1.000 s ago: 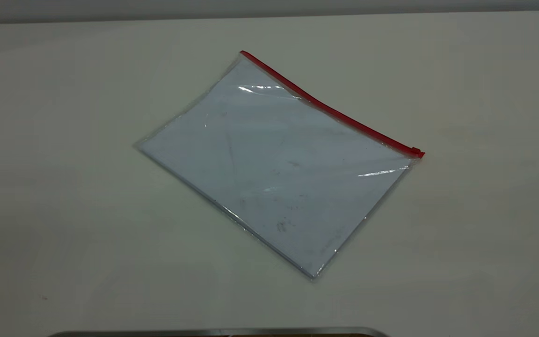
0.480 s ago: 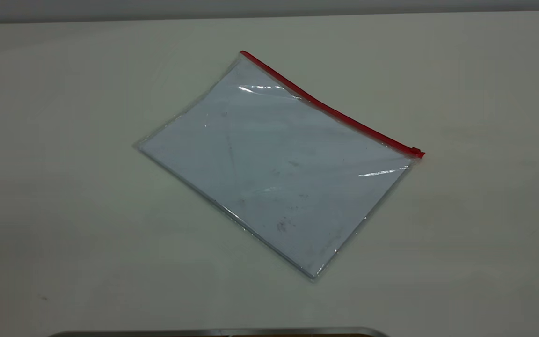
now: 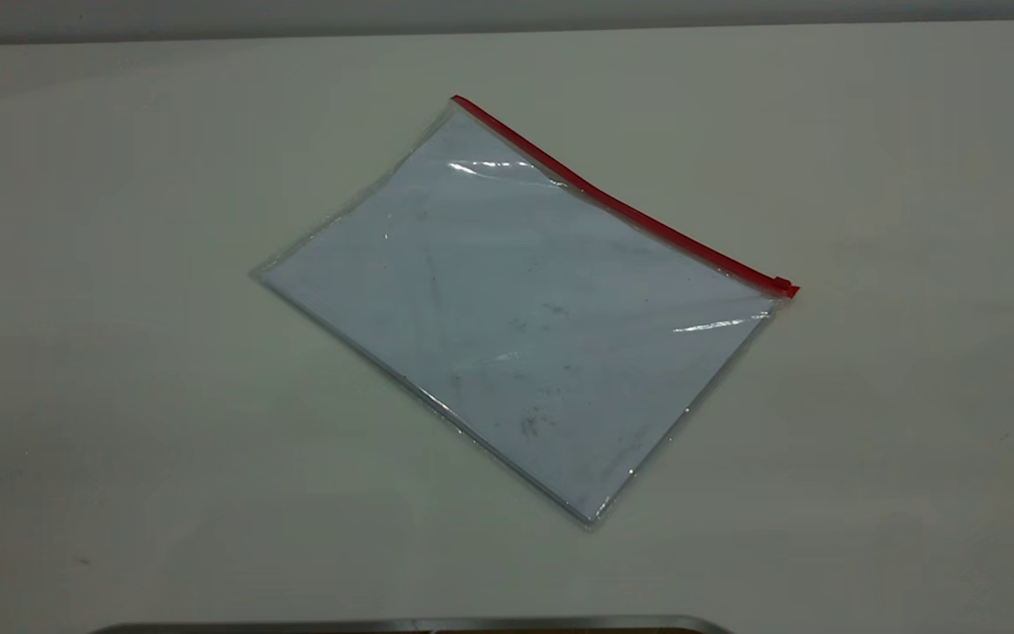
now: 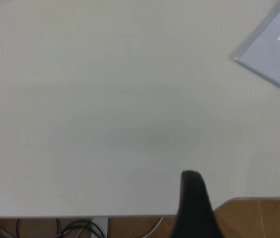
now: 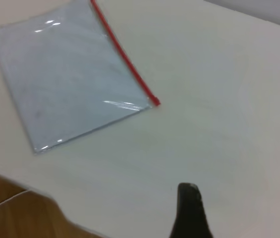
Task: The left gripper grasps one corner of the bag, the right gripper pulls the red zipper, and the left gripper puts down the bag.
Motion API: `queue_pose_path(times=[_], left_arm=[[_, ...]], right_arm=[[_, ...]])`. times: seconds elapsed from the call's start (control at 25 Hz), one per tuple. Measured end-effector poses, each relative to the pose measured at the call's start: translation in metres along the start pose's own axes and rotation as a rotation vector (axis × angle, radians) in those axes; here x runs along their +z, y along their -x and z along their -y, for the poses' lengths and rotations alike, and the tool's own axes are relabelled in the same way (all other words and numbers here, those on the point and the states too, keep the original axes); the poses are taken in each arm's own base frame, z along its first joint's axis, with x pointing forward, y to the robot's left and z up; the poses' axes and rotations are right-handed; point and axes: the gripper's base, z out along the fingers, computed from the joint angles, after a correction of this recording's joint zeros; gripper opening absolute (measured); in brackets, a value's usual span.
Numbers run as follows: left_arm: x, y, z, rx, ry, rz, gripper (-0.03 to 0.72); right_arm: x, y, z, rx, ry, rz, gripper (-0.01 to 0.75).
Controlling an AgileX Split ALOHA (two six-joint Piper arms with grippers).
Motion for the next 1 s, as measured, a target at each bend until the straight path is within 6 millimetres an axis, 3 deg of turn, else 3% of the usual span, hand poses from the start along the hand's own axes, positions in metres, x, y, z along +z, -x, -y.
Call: queue_pose_path(times=[0.52, 1.0], left_arm=[[0.0000, 0.0000, 0.0000, 0.000, 0.000, 0.000, 0.590], [0.0000, 0.0000, 0.0000, 0.000, 0.000, 0.000, 0.590]], right_arm=[[0.0005, -0.0009, 0.0069, 0.174, -0.230, -0.028, 0.574], [0.0002, -0.0011, 0.0083, 0.199, -0.246, -0.026, 0.574]])
